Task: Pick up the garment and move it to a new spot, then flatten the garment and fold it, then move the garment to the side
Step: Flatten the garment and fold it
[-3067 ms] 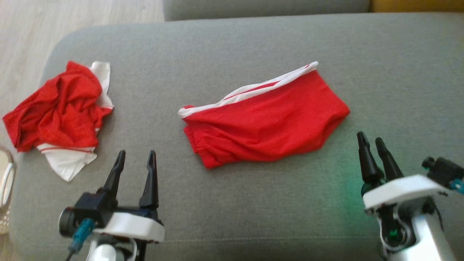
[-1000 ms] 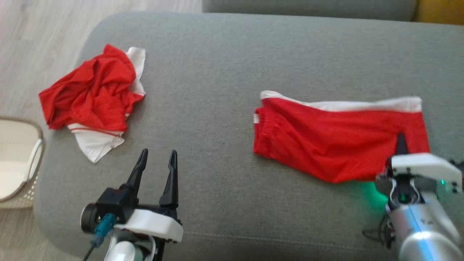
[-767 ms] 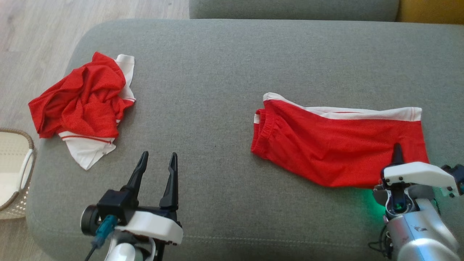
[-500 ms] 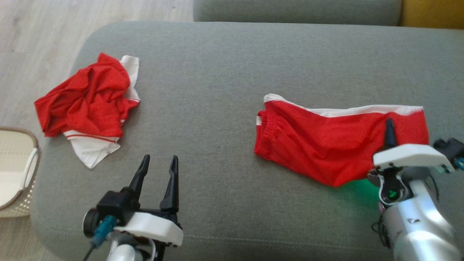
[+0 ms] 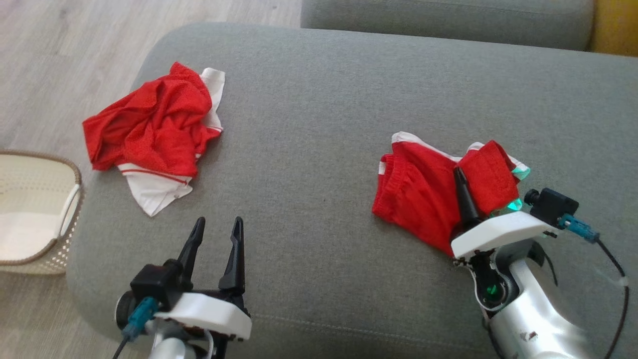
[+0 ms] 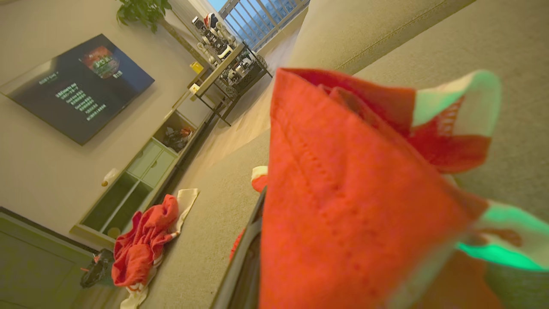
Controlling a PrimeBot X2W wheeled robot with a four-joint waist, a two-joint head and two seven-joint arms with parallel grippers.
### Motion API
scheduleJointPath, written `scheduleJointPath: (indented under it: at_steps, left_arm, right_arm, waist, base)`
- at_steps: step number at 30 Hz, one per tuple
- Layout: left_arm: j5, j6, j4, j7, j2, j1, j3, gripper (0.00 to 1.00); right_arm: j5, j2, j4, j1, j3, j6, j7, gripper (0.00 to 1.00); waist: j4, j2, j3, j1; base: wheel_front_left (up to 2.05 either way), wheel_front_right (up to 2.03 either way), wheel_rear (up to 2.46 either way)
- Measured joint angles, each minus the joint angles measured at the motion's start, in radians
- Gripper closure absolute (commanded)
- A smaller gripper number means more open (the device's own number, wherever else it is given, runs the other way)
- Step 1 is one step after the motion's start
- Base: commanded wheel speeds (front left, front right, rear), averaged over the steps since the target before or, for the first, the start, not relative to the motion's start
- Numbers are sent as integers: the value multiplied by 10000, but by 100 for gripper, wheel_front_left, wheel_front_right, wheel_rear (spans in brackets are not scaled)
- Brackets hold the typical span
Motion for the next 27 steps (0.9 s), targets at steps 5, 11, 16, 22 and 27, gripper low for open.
scheduleJointPath:
  at_steps: [5, 11, 16, 22, 27]
  left_arm:
    - [-4, 2, 10, 0, 0, -1, -12, 0]
    - [-19, 4, 63, 0, 0, -8, -19, 0]
    - [-35, 6, 111, 0, 0, -23, -115, 0]
    - [-48, 8, 157, 0, 0, -138, -232, 0]
    - [-48, 15, 182, 0, 0, -147, -236, 0]
  right_arm:
    - [-1001, -6, -121, -26, 48, 0, 0, 100]
    - [-3185, -10, 86, -166, 834, 0, 2, 100]
    - [-4706, -10, 926, -461, 1252, 0, 2, 100]
    - [-5373, -13, 1689, -917, 1336, 0, 2, 0]
    - [-5891, -15, 1440, -937, 1313, 0, 2, 0]
  waist:
    - [187, 0, 126, 0]
    - [299, 0, 267, 0]
    - [357, 0, 345, 1]
    - [423, 0, 437, 0]
    - [440, 0, 507, 1]
  base:
    - [0, 0, 0]
    - [0, 0, 0]
    - [0, 0, 0]
    - [0, 0, 0]
    - [0, 0, 0]
